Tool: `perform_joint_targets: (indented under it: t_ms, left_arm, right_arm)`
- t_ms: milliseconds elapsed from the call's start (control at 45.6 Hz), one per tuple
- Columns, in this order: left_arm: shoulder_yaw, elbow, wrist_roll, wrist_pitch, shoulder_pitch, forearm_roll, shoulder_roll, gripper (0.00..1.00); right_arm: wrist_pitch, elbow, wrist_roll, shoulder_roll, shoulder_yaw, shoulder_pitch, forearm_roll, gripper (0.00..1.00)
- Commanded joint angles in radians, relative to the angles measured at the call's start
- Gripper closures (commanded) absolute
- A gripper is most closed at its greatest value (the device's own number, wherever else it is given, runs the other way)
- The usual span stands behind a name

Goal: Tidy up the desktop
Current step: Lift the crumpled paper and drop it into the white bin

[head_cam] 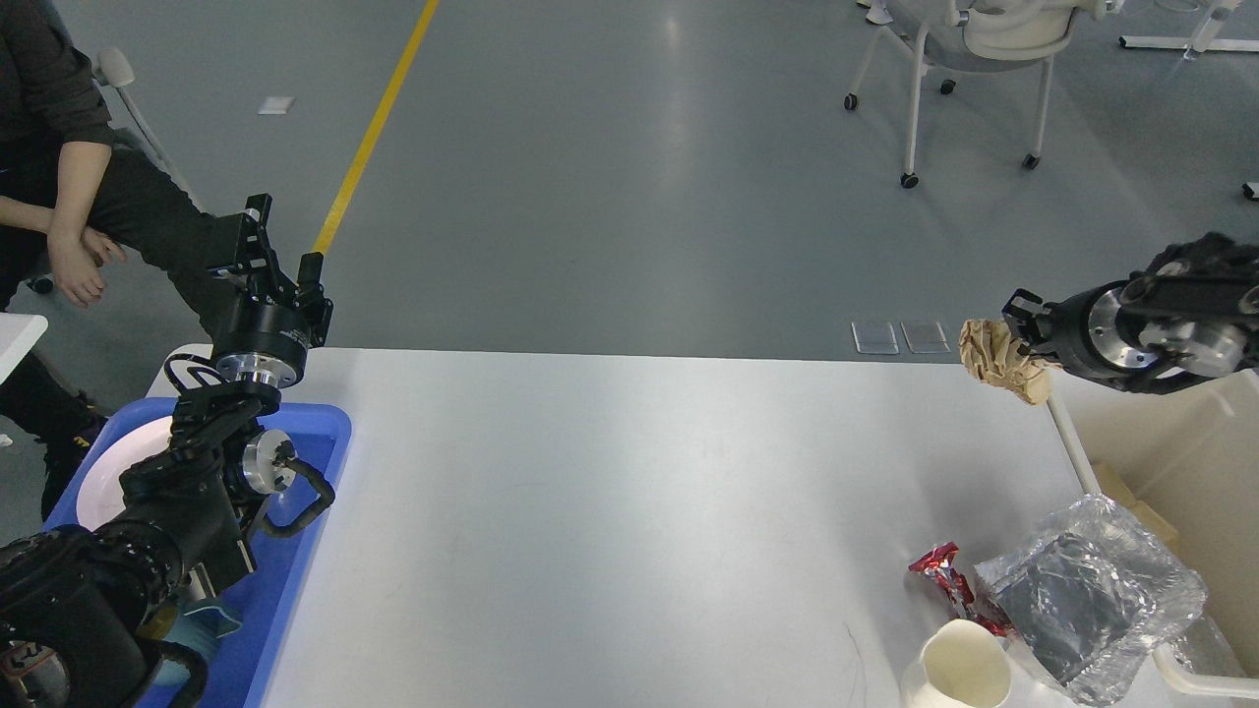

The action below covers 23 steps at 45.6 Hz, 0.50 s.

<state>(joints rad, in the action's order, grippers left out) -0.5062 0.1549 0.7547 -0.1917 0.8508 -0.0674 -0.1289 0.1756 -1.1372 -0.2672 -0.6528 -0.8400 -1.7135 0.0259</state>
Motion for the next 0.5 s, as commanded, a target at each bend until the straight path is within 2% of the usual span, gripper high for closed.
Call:
perform_joint_targets:
  t_ms: [0,88,241,329,483]
  left_arm:
    - [0.000,0.000,0.000,0.000,-0.001,0.000,0.000,0.04]
    - [0.000,0.000,0.000,0.000,0.001,0.000,0.000,0.03]
    - [0.000,0.000,0.000,0.000,0.001,0.000,0.000,0.03]
    - [0.000,0.000,0.000,0.000,0.001,0.000,0.000,0.03]
    - [0.000,0.000,0.000,0.000,0.001,0.000,0.000,0.03]
  right_arm:
    - [0.260,-0.018,-0.001,-0.111,0.059,-0.161,0.000,1.00]
    - [0.355,-0.019,-0.001,-0.174,0.107,-0.233,-0.001,1.00]
    - [0.416,-0.010,-0.003,-0.238,0.130,-0.318,0.000,1.00]
    - [0.387,0.019,-0.004,-0.231,0.117,-0.276,0.011,1.00]
    - [0.167,0.242,-0.009,-0.200,0.113,0.038,0.019,1.00]
